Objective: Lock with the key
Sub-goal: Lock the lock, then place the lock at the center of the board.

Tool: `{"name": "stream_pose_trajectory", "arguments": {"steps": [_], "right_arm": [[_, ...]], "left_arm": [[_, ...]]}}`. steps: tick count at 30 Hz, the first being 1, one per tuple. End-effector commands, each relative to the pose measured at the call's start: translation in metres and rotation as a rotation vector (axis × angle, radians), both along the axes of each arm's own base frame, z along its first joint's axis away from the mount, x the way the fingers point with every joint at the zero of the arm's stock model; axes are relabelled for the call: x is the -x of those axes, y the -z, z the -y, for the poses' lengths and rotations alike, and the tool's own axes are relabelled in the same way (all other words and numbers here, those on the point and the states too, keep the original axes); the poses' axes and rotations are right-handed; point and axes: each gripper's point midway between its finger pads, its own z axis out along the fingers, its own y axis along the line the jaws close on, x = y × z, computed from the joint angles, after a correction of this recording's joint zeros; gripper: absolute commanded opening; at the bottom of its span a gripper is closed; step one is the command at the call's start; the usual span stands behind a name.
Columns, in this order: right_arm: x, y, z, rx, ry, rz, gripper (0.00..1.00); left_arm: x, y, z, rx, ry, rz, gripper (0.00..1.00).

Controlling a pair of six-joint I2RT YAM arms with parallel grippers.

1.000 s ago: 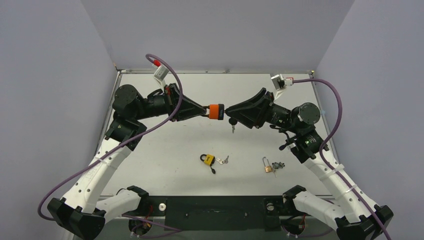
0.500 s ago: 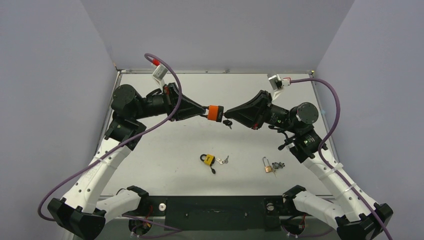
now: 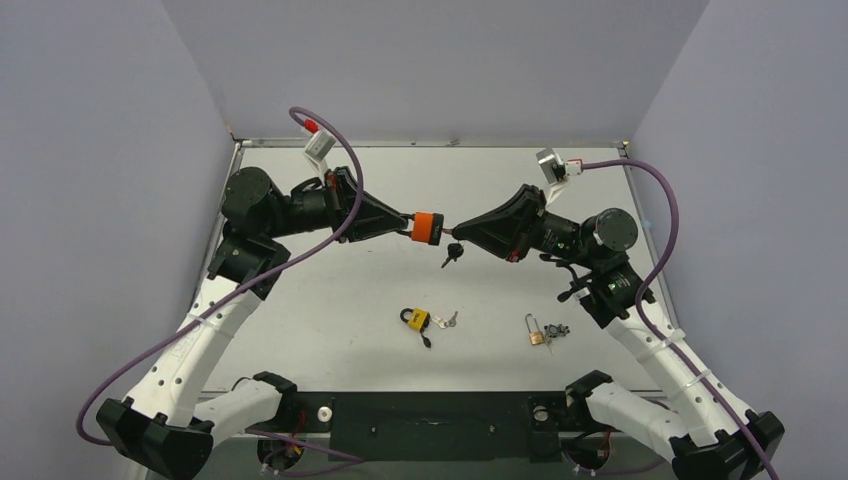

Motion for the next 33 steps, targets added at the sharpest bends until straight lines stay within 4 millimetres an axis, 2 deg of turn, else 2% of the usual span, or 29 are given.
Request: {"name": "stream_pose_trajectory", "arguments": {"steps": [1, 6, 8, 10, 11, 12, 13, 14, 15, 16, 17, 18, 19, 20, 21, 22, 25, 29, 30, 31, 32, 33], "right_arm": [[-0.001, -0.012, 0.015, -0.031, 0.052, 0.077, 0.00], [-0.007, -0.007, 0.023, -0.024, 0.079, 0.066, 0.00], [-0.010, -0.005, 0.025, -0.016, 0.094, 0.058, 0.00], [-0.017, 0.000, 0.027, -0.003, 0.123, 0.043, 0.00], [-0.025, -0.001, 0.030, 0.007, 0.166, 0.058, 0.00], [-0.031, 0.010, 0.031, 0.042, 0.195, 0.012, 0.00], [-0.044, 0.017, 0.034, 0.077, 0.260, -0.017, 0.00], [-0.050, 0.015, 0.036, 0.085, 0.295, -0.022, 0.00], [-0.064, 0.027, 0.038, 0.118, 0.356, -0.063, 0.00], [-0.074, 0.025, 0.042, 0.122, 0.414, -0.073, 0.00], [-0.082, 0.041, 0.039, 0.167, 0.425, -0.122, 0.00], [-0.087, 0.039, 0.039, 0.176, 0.449, -0.126, 0.00], [-0.090, 0.054, 0.030, 0.227, 0.439, -0.158, 0.00], [-0.090, 0.051, 0.022, 0.248, 0.453, -0.135, 0.00], [-0.094, 0.065, 0.016, 0.301, 0.458, -0.160, 0.00], [-0.095, 0.070, 0.005, 0.343, 0.467, -0.147, 0.00], [-0.097, 0.077, -0.017, 0.376, 0.455, -0.149, 0.00], [-0.102, 0.092, -0.046, 0.408, 0.423, -0.184, 0.00], [-0.104, 0.100, -0.056, 0.430, 0.423, -0.190, 0.00], [-0.107, 0.099, -0.060, 0.432, 0.431, -0.189, 0.00], [-0.107, 0.110, -0.071, 0.454, 0.415, -0.196, 0.00], [-0.109, 0.109, -0.077, 0.453, 0.415, -0.195, 0.00]], "left_arm": [[0.008, -0.036, -0.019, 0.048, -0.036, 0.144, 0.00], [0.003, -0.032, -0.026, 0.031, -0.062, 0.144, 0.00], [-0.003, -0.026, -0.031, 0.014, -0.097, 0.131, 0.00], [-0.018, -0.016, -0.038, -0.005, -0.186, 0.097, 0.00], [-0.028, 0.001, -0.043, -0.047, -0.241, 0.013, 0.00], [-0.046, 0.008, -0.051, -0.078, -0.351, 0.009, 0.00], [-0.054, 0.031, -0.059, -0.144, -0.423, -0.087, 0.00], [-0.072, 0.045, -0.072, -0.191, -0.555, -0.112, 0.00], [-0.073, 0.063, -0.081, -0.240, -0.612, -0.175, 0.00], [-0.086, 0.082, -0.098, -0.282, -0.738, -0.227, 0.00], [-0.085, 0.099, -0.108, -0.322, -0.792, -0.281, 0.00], [-0.093, 0.120, -0.125, -0.360, -0.905, -0.339, 0.00], [-0.092, 0.135, -0.142, -0.392, -1.001, -0.394, 0.00], [-0.089, 0.160, -0.152, -0.439, -1.044, -0.454, 0.00], [-0.087, 0.167, -0.165, -0.445, -1.113, -0.479, 0.00], [-0.082, 0.190, -0.176, -0.488, -1.154, -0.537, 0.00], [-0.066, 0.228, -0.211, -0.556, -1.322, -0.631, 0.00], [-0.040, 0.265, -0.257, -0.680, -1.539, -0.728, 0.00], [-0.032, 0.273, -0.265, -0.711, -1.568, -0.764, 0.00], [-0.028, 0.279, -0.272, -0.725, -1.613, -0.787, 0.00], [-0.023, 0.284, -0.277, -0.743, -1.630, -0.811, 0.00], [-0.020, 0.289, -0.280, -0.748, -1.647, -0.833, 0.00]]}}
